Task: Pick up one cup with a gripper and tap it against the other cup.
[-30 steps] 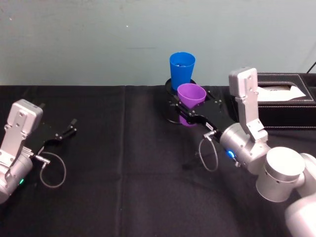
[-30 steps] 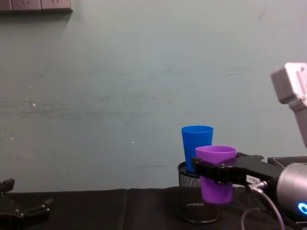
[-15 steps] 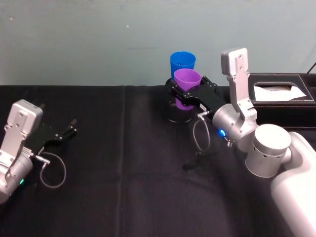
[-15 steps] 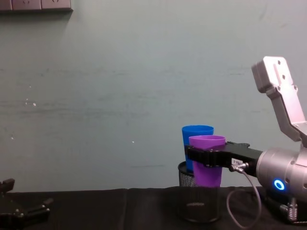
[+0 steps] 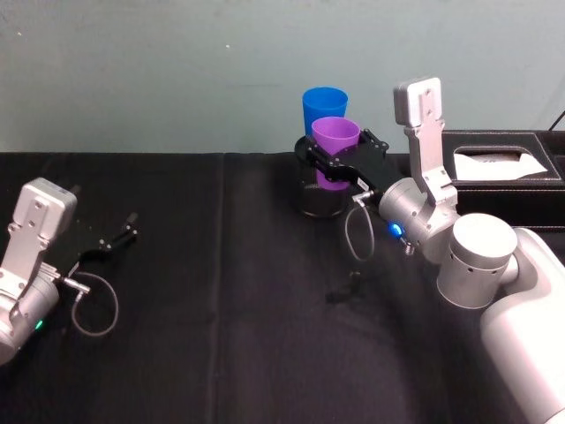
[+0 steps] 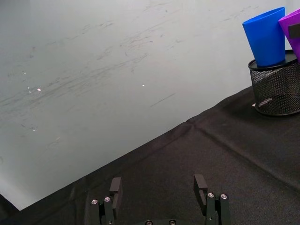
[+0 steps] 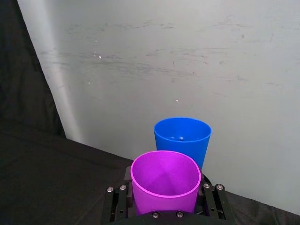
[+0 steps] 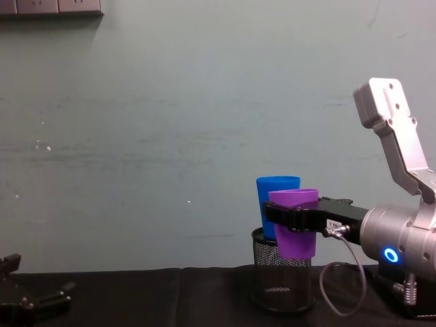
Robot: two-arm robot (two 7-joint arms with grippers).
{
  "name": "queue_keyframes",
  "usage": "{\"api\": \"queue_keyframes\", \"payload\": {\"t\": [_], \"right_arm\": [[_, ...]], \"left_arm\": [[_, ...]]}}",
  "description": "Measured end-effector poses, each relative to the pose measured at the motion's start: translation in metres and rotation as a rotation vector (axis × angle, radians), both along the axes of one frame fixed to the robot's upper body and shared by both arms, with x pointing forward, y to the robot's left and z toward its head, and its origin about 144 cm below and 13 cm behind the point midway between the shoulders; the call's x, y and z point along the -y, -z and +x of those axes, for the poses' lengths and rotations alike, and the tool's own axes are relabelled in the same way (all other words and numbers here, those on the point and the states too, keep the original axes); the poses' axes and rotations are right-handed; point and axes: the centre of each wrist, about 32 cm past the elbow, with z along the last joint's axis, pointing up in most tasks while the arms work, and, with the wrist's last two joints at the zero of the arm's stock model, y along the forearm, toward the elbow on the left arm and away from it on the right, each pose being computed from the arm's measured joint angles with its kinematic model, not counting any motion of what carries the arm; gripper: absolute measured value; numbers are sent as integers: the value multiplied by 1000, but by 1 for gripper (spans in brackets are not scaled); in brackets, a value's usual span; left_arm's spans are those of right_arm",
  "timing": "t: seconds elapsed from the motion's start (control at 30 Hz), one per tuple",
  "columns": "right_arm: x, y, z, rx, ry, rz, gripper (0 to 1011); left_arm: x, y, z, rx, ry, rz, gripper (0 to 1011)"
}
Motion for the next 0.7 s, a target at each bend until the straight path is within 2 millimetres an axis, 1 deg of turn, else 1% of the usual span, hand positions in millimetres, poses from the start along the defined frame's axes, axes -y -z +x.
{"api": "queue_keyframes", "payload": {"t": [0.7], "right_arm": [[0,0,-1,0,1,0,724]], "left_arm": [[0,0,0,0,0,0,1000]]}}
